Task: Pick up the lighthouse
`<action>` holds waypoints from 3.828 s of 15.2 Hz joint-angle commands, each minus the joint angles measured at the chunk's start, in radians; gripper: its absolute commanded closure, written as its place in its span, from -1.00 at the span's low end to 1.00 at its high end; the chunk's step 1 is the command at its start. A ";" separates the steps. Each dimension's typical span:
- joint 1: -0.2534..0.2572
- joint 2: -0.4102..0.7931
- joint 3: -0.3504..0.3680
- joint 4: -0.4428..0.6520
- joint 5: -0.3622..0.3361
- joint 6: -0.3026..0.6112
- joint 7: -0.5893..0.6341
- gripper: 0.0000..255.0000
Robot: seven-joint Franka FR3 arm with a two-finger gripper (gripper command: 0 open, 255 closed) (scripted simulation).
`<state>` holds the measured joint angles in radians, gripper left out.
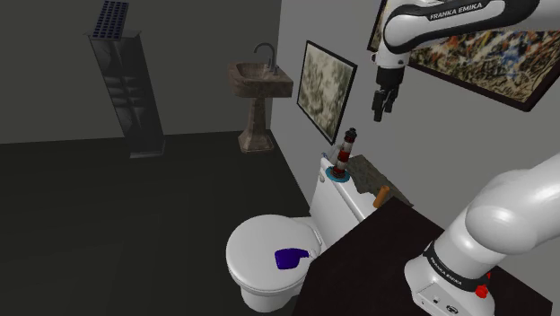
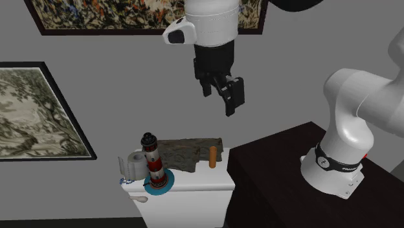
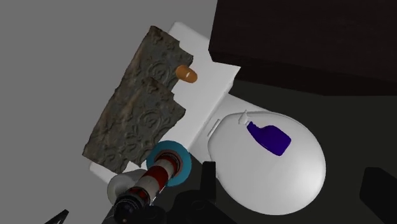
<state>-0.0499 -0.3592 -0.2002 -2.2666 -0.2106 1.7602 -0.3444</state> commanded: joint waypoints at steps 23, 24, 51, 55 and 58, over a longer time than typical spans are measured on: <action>-0.138 0.980 -0.078 0.773 0.067 0.109 -0.466 -1.00; -0.139 0.986 -0.077 0.769 0.068 0.118 -0.464 -1.00; -0.137 0.972 -0.079 0.779 0.066 0.094 -0.469 1.00; -0.135 0.950 -0.082 0.800 0.063 0.053 -0.477 1.00; -0.134 0.940 -0.083 0.813 0.062 0.031 -0.481 1.00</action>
<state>-0.1845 0.5838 -0.2829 -1.4566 -0.1482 1.7957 -0.8247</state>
